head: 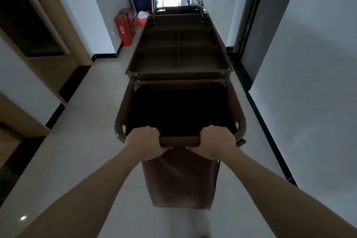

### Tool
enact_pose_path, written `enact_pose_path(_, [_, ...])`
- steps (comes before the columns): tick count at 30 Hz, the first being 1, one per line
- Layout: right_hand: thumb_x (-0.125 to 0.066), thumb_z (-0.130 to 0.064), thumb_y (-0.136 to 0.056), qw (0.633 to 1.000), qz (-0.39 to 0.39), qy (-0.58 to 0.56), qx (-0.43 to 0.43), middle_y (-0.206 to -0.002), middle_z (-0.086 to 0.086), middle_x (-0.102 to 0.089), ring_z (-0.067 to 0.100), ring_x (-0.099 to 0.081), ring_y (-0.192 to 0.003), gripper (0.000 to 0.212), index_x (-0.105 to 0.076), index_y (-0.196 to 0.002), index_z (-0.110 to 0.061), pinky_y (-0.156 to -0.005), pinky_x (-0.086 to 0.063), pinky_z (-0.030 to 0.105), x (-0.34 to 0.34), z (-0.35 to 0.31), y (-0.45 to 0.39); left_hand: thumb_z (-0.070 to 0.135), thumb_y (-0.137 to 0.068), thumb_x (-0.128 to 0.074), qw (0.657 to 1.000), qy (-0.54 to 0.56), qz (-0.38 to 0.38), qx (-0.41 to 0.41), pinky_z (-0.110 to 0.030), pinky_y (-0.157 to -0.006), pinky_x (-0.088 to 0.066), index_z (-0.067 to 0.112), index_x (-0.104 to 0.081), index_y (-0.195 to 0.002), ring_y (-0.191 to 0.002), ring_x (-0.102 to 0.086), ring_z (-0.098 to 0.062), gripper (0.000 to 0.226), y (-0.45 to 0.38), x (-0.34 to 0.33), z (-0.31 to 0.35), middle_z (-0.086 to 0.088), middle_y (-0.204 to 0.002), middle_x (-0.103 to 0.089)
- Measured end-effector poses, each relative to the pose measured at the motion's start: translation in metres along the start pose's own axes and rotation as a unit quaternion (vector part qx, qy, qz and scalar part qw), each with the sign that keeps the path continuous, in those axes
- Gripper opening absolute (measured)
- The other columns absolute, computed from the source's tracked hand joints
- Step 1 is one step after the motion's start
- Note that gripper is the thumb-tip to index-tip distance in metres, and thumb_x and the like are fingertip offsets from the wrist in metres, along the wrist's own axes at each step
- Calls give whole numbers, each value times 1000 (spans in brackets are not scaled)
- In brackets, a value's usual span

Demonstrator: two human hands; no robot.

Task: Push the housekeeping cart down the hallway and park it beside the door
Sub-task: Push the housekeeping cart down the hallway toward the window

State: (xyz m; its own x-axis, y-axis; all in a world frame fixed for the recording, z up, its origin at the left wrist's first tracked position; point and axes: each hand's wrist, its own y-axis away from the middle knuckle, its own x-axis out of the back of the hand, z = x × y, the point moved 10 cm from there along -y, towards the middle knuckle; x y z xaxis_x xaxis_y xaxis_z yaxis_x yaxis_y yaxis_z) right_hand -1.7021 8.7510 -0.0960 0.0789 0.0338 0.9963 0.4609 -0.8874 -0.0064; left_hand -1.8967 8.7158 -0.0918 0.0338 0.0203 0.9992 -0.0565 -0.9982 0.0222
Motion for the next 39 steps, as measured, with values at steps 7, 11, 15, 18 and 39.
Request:
enact_pose_path(7, [-37,-94,-69,1000,18,5,15,-55,-13,-51,7,-50,-46,66,-45,-63,-29,-47,-48,28,0,37,-93,91,-68,-44,1000,-12,2,25,-30,-50,-43,28,-55,-61,-51,-55,-9,63,-93,4,-13,12,-57,-57])
enact_pose_path(11, [-42,-93,-72,1000,13,8,18,-57,-12,-50,8,-48,-47,65,-43,-63,-29,-48,-43,29,0,57,-142,91,-66,-42,1000,-11,15,21,-27,-45,-35,28,-54,-58,-48,-52,-8,65,-146,5,-21,12,-54,-55])
enact_pose_path(15, [-41,-92,-73,1000,10,12,22,-58,-11,-49,8,-45,-47,64,-41,-63,-29,-47,-38,29,5,75,-196,92,-63,-38,999,-10,24,22,-28,-46,-38,27,-54,-58,-47,-53,-10,67,-202,6,-31,12,-52,-54])
enact_pose_path(18, [-42,-92,-73,1000,14,15,21,-58,-11,-50,9,-47,-47,64,-43,-64,-29,-48,-39,29,7,90,-239,93,-64,-37,999,-5,28,21,-30,-49,-45,28,-52,-57,-47,-52,-10,67,-248,5,-41,12,-52,-52])
enact_pose_path(39, [-44,-92,-68,999,1,36,-28,-56,-11,-53,6,-52,-47,64,-51,-63,-29,-47,-43,26,12,171,-534,91,-72,-41,998,10,49,-32,-26,-46,-35,28,-41,-56,-41,-40,-4,65,-544,5,-124,13,-49,-46])
